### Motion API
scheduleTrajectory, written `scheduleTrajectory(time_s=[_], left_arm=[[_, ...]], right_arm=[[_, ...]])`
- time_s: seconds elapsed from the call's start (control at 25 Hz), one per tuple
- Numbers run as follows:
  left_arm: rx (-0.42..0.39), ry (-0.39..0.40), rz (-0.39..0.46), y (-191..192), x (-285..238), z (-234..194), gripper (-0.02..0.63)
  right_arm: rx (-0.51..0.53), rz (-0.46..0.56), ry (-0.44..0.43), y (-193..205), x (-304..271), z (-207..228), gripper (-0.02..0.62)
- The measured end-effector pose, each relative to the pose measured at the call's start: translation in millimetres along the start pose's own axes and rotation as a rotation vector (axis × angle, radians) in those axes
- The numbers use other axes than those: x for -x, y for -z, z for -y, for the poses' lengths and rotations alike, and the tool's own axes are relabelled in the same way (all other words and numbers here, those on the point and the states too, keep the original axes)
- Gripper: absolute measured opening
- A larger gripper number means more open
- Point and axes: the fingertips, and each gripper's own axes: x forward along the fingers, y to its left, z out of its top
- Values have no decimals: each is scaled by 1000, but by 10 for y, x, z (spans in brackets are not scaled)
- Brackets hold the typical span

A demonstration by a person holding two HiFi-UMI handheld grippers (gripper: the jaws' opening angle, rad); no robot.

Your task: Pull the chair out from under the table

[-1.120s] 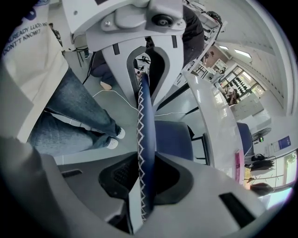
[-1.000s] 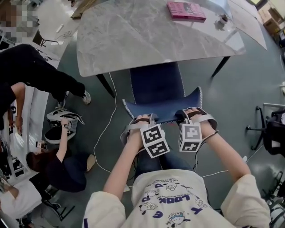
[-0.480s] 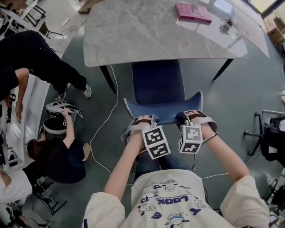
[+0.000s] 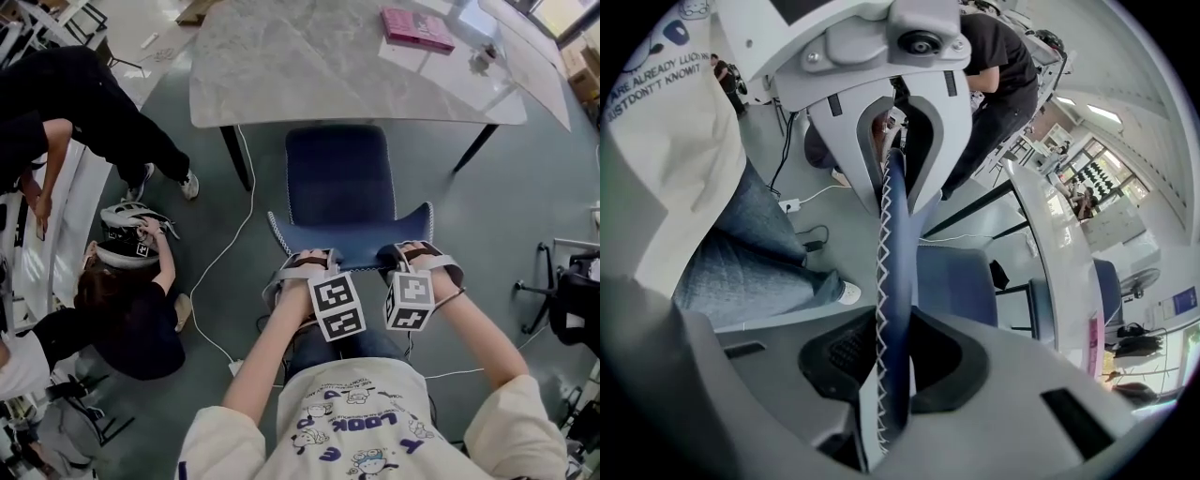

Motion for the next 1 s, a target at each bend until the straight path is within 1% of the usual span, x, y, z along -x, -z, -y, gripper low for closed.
scheduleTrajectory(time_s=[0.44,1.0], left_arm=[[5,10,-16,142,113,500,84],[6,33,-30,285,281,1260,87]], right_arm=[[19,0,-43,-122,94,-524,78],[30,-6,-61,-254,263,-1274,78]])
